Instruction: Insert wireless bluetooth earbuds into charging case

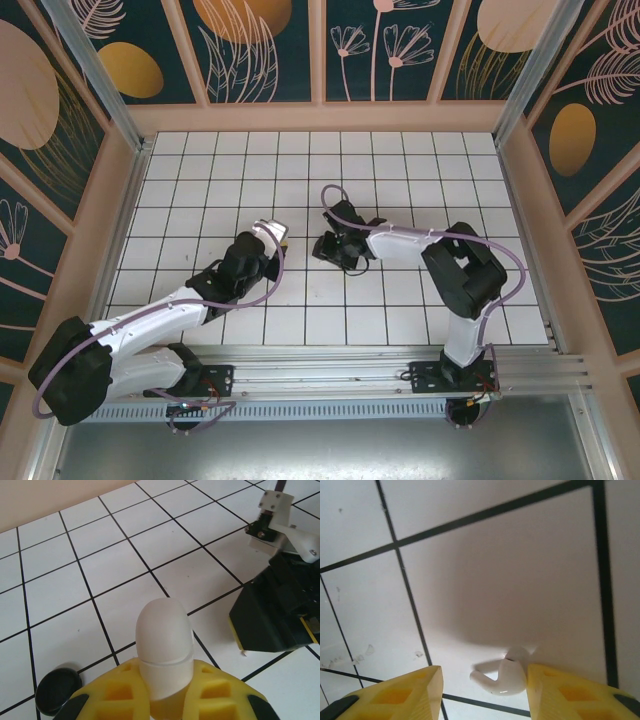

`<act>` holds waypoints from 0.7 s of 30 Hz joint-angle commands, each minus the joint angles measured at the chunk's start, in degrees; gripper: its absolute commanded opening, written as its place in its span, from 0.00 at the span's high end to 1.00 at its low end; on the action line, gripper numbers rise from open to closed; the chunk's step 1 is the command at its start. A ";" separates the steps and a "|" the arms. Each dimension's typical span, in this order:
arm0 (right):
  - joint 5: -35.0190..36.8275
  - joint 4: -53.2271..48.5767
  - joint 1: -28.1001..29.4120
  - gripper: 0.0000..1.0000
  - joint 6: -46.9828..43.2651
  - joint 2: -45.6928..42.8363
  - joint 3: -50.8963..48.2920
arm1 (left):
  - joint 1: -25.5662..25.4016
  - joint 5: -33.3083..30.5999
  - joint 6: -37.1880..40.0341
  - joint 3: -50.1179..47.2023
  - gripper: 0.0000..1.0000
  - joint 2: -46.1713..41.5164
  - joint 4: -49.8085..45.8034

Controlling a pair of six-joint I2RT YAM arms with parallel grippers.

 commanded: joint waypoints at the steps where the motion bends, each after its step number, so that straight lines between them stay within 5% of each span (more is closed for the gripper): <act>1: -1.70 -0.79 -0.01 0.54 -2.23 1.77 2.96 | 0.40 -1.23 0.05 -0.73 1.00 -0.44 0.13; 12: 0.16 -6.05 -1.07 0.53 -7.19 7.42 10.93 | 0.41 -2.11 0.52 -0.89 1.00 -0.52 -0.03; 21: 3.97 -11.79 -0.51 0.52 -10.81 3.80 13.39 | 0.44 -2.60 0.71 -0.97 1.00 -1.32 -0.41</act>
